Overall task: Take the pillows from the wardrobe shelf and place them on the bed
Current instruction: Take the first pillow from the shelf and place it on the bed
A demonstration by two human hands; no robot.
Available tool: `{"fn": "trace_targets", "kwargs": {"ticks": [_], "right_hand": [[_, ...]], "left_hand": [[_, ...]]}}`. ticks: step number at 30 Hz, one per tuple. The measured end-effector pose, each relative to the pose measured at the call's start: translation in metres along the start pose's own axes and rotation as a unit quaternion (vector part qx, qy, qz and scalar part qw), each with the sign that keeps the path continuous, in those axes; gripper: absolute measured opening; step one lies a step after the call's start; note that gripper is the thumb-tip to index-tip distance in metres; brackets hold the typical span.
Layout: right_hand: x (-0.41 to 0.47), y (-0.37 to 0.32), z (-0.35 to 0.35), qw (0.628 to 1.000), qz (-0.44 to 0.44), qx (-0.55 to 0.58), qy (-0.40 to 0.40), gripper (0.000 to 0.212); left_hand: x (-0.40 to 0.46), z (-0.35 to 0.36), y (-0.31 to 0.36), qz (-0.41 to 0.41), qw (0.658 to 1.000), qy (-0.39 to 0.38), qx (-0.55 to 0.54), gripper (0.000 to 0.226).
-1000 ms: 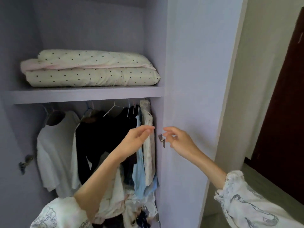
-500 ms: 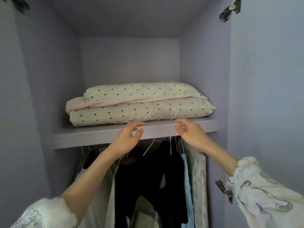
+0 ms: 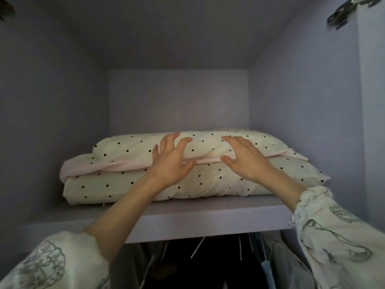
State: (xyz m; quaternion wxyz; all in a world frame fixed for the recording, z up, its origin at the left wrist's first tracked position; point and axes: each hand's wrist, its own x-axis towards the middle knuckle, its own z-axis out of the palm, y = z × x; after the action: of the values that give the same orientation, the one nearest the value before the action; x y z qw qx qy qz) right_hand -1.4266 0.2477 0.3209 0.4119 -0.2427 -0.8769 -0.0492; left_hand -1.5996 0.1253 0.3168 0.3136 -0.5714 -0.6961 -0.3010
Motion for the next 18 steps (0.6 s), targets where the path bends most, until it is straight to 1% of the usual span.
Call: {"fn": "trace_targets", "kwargs": {"ticks": [2, 4, 6, 8, 9, 12, 14, 18], "right_hand": [[0.020, 0.013, 0.012, 0.998, -0.030, -0.051, -0.003, 0.063], [0.039, 0.026, 0.023, 0.996, -0.045, -0.079, -0.014, 0.072], [0.056, 0.037, 0.032, 0.995, -0.057, -0.078, -0.030, 0.078], [0.069, 0.046, 0.041, 0.993, -0.087, -0.068, -0.050, 0.081], [0.073, 0.050, 0.045, 0.990, -0.109, -0.067, -0.057, 0.082], [0.082, 0.058, 0.055, 0.983, -0.159, -0.067, -0.059, 0.083], [0.091, 0.062, 0.056, 0.981, -0.172, -0.077, -0.049, 0.084], [0.107, 0.068, 0.051, 0.979, -0.182, -0.084, -0.040, 0.083]], "left_hand": [[0.023, 0.014, -0.004, 0.020, 0.999, -0.018, 0.039, 0.062], [0.044, 0.026, -0.010, 0.040, 0.995, -0.048, 0.074, 0.068], [0.061, 0.036, -0.018, 0.049, 0.988, -0.082, 0.124, 0.076], [0.071, 0.046, -0.028, 0.038, 0.980, -0.100, 0.170, 0.081], [0.074, 0.051, -0.032, 0.035, 0.977, -0.090, 0.189, 0.081], [0.083, 0.054, -0.040, 0.051, 0.970, -0.008, 0.239, 0.075], [0.089, 0.050, -0.043, 0.042, 0.968, 0.033, 0.245, 0.070], [0.100, 0.049, -0.041, 0.033, 0.966, 0.083, 0.244, 0.060]]}}
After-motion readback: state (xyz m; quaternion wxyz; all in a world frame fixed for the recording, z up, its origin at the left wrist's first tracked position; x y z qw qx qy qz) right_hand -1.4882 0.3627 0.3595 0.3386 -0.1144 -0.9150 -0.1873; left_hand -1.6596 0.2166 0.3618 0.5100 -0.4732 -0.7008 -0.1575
